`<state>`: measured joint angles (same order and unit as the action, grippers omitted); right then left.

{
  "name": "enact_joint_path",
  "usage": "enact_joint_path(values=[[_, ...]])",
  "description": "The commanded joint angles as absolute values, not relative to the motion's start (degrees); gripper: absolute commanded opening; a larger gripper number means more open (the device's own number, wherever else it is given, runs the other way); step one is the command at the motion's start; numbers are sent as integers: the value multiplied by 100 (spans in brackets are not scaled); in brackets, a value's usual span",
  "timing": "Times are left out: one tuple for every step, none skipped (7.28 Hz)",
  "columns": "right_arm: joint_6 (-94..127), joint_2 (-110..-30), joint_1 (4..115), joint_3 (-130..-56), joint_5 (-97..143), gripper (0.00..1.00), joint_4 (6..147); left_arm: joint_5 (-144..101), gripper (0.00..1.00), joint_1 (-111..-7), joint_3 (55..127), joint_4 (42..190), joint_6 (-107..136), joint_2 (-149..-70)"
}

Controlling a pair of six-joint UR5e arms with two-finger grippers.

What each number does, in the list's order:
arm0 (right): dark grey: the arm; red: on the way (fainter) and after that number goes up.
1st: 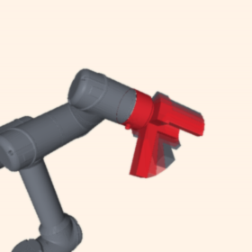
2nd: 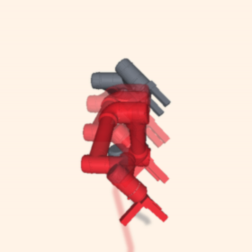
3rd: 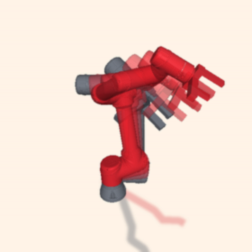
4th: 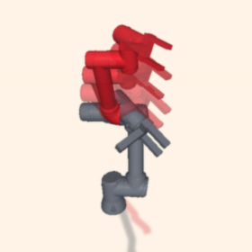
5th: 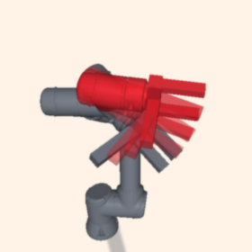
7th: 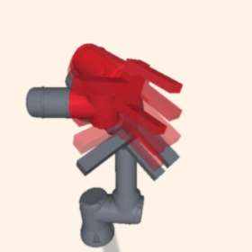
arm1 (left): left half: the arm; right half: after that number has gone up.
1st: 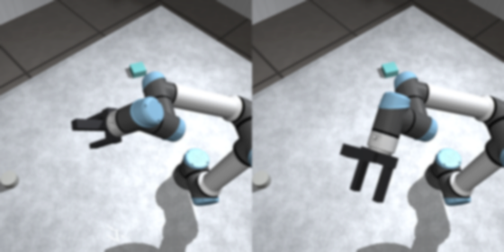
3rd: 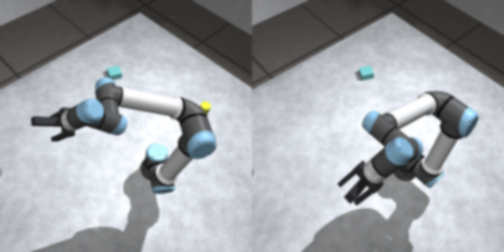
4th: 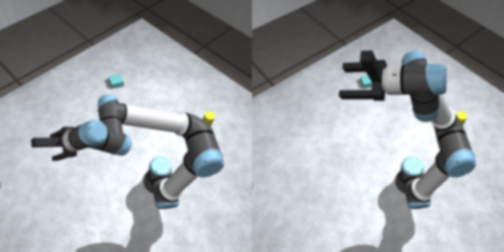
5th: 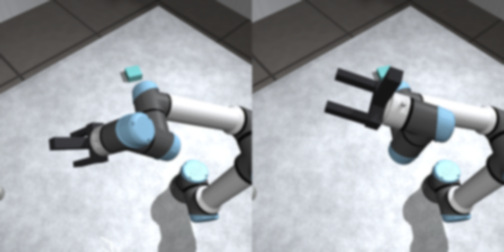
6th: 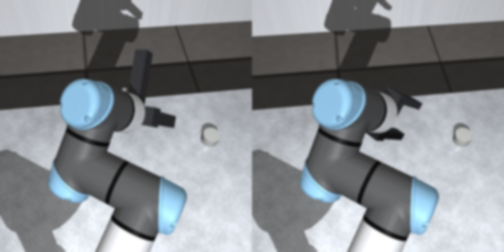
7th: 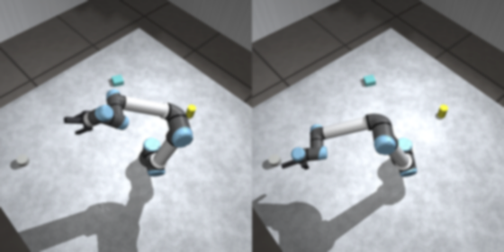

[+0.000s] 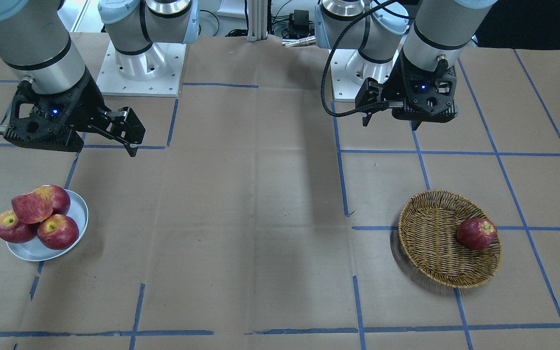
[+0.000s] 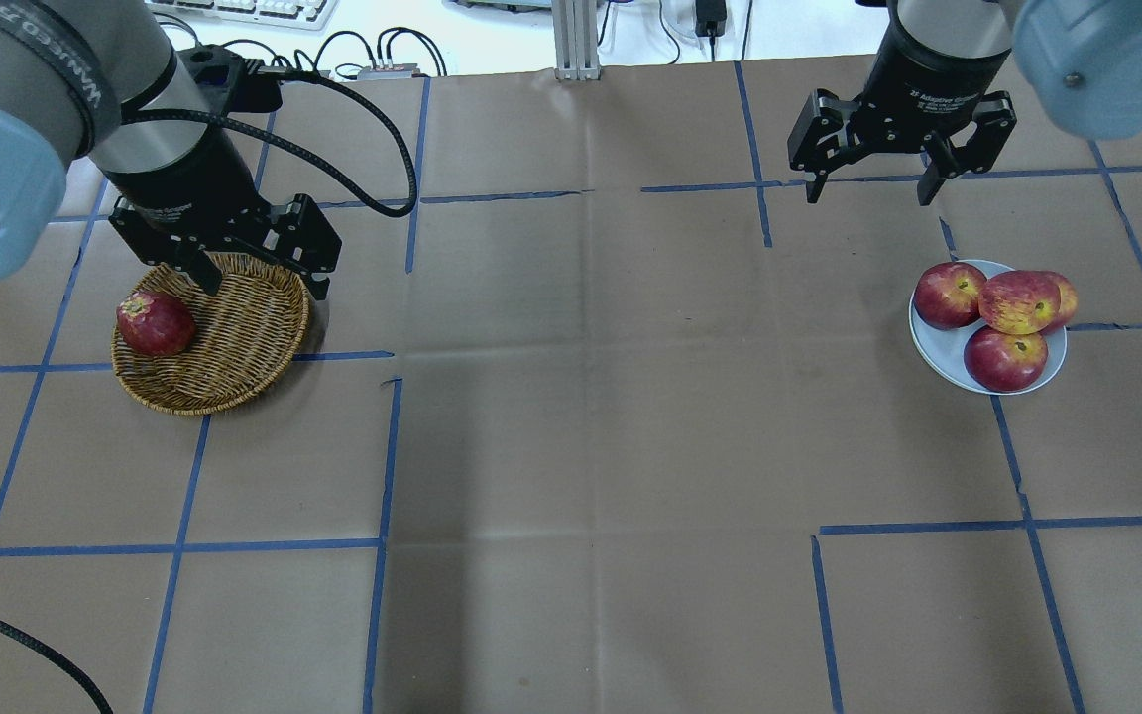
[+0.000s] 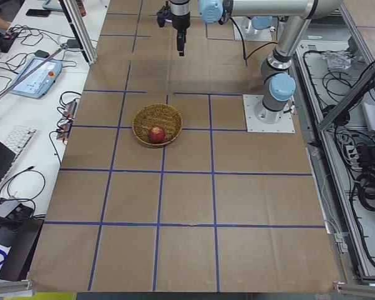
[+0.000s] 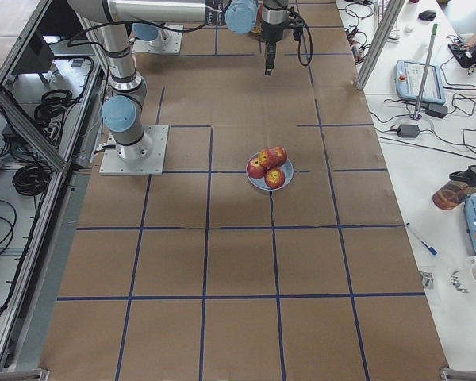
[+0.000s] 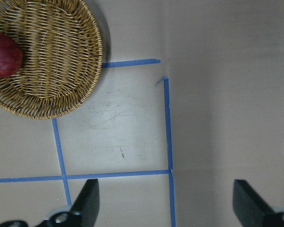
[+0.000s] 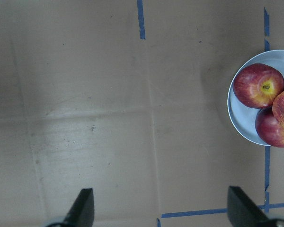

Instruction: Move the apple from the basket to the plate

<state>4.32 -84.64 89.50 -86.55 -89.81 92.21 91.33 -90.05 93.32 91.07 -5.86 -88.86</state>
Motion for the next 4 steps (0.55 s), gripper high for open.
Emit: enact_joint_path(values=[[431,-8473,8965,-8657,-8974,100,9237,9123,99,-9149,9325,9053,-641,-8947],[431,-8473,8965,-8657,-8974,100,9246,9123,99,-9149,9282,9053,-668,-8982],[431,-8473,8965,-8657,-8974,100,9237,9114,99,-9184,9194,9061,-668,-9052],[431,-8473,8965,-8657,-8974,100,9237,9114,99,-9219,9185,9062,-668,-9079]])
